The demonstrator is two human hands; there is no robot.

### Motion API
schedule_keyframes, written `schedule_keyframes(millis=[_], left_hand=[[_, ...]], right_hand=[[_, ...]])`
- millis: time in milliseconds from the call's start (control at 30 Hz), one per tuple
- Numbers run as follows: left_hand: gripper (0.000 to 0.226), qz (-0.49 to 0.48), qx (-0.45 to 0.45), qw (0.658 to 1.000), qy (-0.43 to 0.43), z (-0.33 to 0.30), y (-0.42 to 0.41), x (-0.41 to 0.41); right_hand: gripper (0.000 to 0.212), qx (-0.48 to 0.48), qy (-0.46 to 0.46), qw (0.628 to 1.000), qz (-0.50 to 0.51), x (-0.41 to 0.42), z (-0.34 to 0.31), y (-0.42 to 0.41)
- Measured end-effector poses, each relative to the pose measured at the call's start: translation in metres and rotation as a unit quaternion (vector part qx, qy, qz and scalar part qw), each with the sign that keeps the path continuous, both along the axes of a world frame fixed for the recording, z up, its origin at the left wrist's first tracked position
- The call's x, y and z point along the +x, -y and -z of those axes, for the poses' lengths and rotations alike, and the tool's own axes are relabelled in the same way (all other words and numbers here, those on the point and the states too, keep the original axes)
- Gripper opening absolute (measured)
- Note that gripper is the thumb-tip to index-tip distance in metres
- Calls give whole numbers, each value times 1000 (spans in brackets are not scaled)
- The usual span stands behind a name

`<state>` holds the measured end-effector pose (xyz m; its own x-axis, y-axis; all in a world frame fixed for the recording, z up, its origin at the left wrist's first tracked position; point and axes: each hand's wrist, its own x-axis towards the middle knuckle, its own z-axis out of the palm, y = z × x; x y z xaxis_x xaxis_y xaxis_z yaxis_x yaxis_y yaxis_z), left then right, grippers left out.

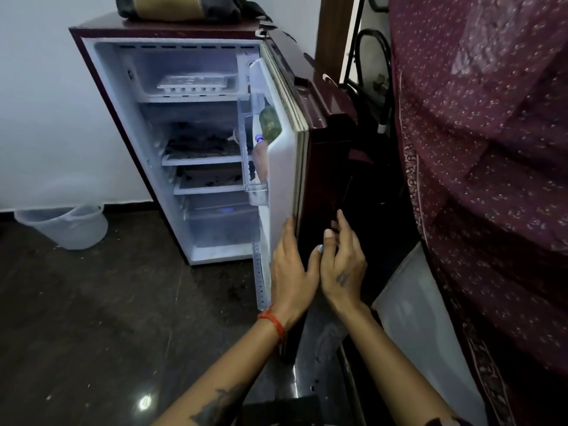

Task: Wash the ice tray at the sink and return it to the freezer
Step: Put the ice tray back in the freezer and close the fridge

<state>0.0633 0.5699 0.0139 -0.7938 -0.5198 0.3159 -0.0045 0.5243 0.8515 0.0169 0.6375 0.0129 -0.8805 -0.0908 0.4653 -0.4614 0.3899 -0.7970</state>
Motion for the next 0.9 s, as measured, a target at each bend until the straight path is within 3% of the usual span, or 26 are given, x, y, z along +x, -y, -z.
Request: schedule_keyframes(millis=[400,567,800,900], left_hand=[[71,-169,-18,985,-3,4,85,27],[68,-201,-16,979,-9,2,139,33],[65,-227,-29,973,-15,6,208,37],[70,-242,-90,966,-17,12,240,36]], right_hand=[[37,70,-101,982,-144,22,7,81],[28,-7,-77,990,-118,18,3,118],[47,-18,-62,991,-114,12,1,184],[48,4,-69,990,-126,17,5,214]])
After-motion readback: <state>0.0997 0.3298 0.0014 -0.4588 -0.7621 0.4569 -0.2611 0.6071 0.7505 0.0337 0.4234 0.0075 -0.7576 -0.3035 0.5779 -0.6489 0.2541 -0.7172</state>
